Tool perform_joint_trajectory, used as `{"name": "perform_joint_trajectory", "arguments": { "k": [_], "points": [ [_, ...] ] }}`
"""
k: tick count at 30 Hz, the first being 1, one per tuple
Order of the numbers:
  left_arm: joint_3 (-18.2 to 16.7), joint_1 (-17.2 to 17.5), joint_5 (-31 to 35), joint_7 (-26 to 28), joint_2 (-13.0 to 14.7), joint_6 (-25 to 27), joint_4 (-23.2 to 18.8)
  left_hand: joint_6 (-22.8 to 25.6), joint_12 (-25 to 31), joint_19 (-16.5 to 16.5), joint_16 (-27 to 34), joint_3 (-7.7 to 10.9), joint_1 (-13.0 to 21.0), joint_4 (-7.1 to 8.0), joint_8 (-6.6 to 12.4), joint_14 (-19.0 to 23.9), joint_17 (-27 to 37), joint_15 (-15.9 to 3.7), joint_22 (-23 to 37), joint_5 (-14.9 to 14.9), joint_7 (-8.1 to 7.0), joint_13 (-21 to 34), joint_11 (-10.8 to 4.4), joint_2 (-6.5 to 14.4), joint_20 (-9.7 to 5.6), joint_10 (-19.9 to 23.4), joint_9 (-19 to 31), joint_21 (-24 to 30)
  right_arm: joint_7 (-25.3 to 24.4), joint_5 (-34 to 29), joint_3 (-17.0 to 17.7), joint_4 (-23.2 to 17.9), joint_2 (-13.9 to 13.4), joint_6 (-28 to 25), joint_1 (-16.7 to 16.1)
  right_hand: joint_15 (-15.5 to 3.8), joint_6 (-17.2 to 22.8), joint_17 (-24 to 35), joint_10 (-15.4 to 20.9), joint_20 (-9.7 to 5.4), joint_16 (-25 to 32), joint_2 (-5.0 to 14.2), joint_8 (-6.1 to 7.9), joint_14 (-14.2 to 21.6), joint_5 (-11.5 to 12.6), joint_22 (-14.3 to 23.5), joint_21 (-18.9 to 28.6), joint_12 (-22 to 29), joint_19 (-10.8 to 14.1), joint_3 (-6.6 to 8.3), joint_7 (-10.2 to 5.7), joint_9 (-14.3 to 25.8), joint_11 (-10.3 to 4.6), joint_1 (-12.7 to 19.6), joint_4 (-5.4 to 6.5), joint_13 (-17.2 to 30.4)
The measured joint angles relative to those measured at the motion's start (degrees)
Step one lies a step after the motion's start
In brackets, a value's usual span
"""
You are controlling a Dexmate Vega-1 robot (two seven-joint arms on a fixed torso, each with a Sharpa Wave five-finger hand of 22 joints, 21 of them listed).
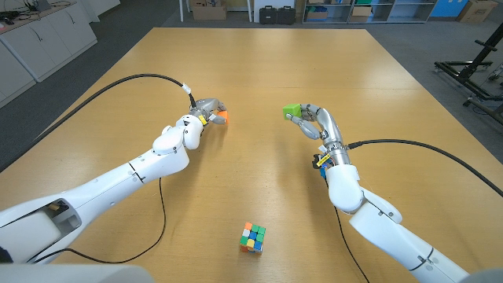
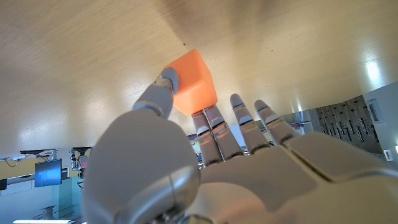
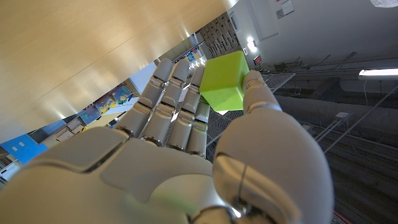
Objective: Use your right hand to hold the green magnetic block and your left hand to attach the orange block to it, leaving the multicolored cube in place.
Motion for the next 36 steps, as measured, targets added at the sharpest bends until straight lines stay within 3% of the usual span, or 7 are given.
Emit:
{"name": "perform_joint_trajectory", "arguments": {
  "k": [17, 36],
  "points": [
    [-4.5, 6.3, -3.4, 5.5, 2.3, 0.6, -6.0, 0.3, -0.1, 0.3, 0.0, -0.01, -0.1, 0.00, 0.24, 0.6, 0.0, 0.00, 0.0, -0.1, 0.31, 0.2, -0.18, 0.1, -0.30, 0.2, 0.0, 0.0, 0.4, 0.7, -0.2, 1.7, 0.6, 1.8, 1.3, 0.00, 0.0, 0.0, 0.0, 0.00, 0.0, 0.00, 0.18, 0.0, 0.0, 0.0, 0.2, -0.2, 0.0, 0.00, 0.00, 0.0, -0.01, 0.0, 0.00, 0.2],
    [-9.7, 13.5, -8.4, 13.4, 3.3, -2.5, -10.0, 0.3, 0.1, 0.7, 0.0, -0.01, -0.1, 0.01, 0.14, 1.2, 0.0, 0.00, 0.0, 0.0, 0.30, 0.4, 0.11, 0.1, -0.71, 0.5, 0.3, 0.0, 0.9, 2.4, -0.5, 4.1, 1.7, 4.4, 2.6, -0.30, 0.0, 0.0, 0.3, 0.00, 0.0, 0.00, 0.11, 0.3, -0.2, 0.0, 0.4, -0.1, 0.0, 0.00, -0.01, 0.0, 0.21, 0.0, 0.00, 0.1]
  ]
}}
